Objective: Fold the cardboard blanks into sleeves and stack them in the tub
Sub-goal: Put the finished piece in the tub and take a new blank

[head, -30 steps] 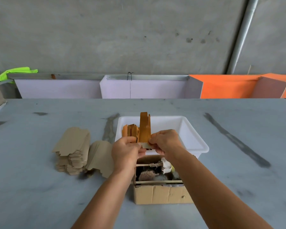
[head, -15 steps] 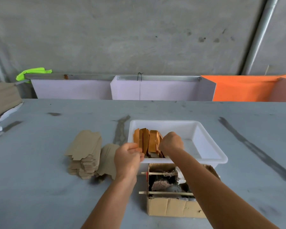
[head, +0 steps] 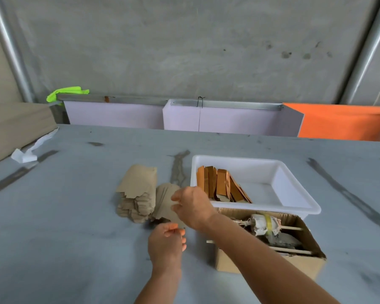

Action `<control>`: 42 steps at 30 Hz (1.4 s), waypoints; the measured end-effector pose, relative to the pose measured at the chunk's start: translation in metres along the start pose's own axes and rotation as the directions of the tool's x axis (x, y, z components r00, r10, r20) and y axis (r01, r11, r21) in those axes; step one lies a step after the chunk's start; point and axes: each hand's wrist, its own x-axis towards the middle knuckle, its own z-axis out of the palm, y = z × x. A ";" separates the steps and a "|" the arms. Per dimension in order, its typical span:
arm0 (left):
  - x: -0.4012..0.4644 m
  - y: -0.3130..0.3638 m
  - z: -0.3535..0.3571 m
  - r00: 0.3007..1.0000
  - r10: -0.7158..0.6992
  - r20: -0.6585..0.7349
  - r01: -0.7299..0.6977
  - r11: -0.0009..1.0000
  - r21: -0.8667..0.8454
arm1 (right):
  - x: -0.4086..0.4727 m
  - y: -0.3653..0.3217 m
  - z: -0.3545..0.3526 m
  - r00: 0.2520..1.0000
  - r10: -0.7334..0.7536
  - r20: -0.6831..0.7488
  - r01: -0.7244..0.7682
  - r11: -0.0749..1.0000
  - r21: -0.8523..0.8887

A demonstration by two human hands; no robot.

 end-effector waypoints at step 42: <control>-0.037 0.045 -0.021 0.907 0.329 0.263 -0.315 0.944 -0.097 | -0.117 0.050 -0.059 0.912 0.408 -0.044 -0.168 0.468 0.868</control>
